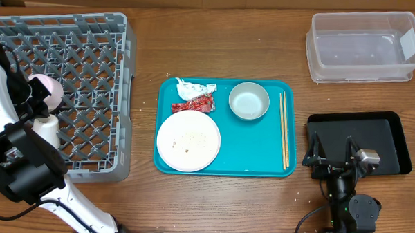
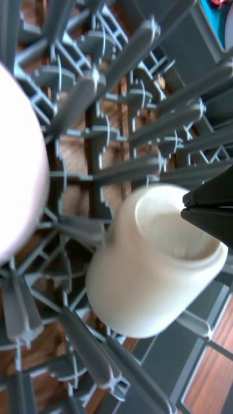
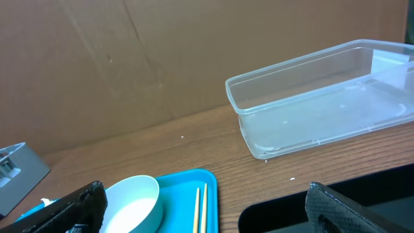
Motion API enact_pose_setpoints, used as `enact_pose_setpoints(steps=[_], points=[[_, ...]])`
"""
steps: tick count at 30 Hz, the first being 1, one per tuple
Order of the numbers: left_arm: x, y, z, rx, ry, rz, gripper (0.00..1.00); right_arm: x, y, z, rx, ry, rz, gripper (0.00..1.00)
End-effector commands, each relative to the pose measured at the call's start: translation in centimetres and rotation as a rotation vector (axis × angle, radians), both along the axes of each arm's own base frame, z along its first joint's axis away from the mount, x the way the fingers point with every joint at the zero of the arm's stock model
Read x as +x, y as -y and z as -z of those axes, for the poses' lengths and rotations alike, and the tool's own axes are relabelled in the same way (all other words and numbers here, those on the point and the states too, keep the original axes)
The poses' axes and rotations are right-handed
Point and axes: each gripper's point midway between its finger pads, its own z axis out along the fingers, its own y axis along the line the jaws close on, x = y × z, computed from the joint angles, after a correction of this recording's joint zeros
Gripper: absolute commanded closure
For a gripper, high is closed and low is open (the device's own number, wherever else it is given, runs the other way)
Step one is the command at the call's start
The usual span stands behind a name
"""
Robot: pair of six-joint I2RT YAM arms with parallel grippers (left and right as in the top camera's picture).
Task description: Sort waste into correct bins and load items into the dishwasher
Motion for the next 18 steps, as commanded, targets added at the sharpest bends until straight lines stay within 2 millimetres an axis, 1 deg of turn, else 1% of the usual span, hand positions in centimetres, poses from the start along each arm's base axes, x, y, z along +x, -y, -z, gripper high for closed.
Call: enact_pose_setpoints(steps=[1, 4, 9, 11, 13, 16, 18], points=[[-1.4, -0.8, -0.4, 0.018, -0.014, -0.04, 0.96, 0.0, 0.2, 0.2, -0.004, 0.003, 0.012, 0.0], [-2.2, -1.3, -0.4, 0.025, -0.033, -0.073, 0.96, 0.0, 0.2, 0.2, -0.004, 0.003, 0.012, 0.0], [-4.8, -3.2, -1.1, 0.076, -0.107, -0.199, 0.96, 0.0, 0.2, 0.2, -0.004, 0.003, 0.012, 0.0], [-5.4, -3.7, -1.5, 0.077, -0.115, -0.226, 0.96, 0.0, 0.2, 0.2, -0.004, 0.003, 0.012, 0.0], [-6.1, -4.2, -2.3, 0.075, -0.116, -0.254, 0.96, 0.0, 0.2, 0.2, -0.004, 0.003, 0.012, 0.0], [-7.3, -5.1, -4.3, 0.075, -0.108, -0.315, 0.96, 0.0, 0.2, 0.2, -0.004, 0.003, 0.012, 0.0], [-7.6, -5.7, -5.6, 0.073, -0.079, -0.344, 0.97, 0.0, 0.2, 0.2, -0.004, 0.003, 0.012, 0.0]])
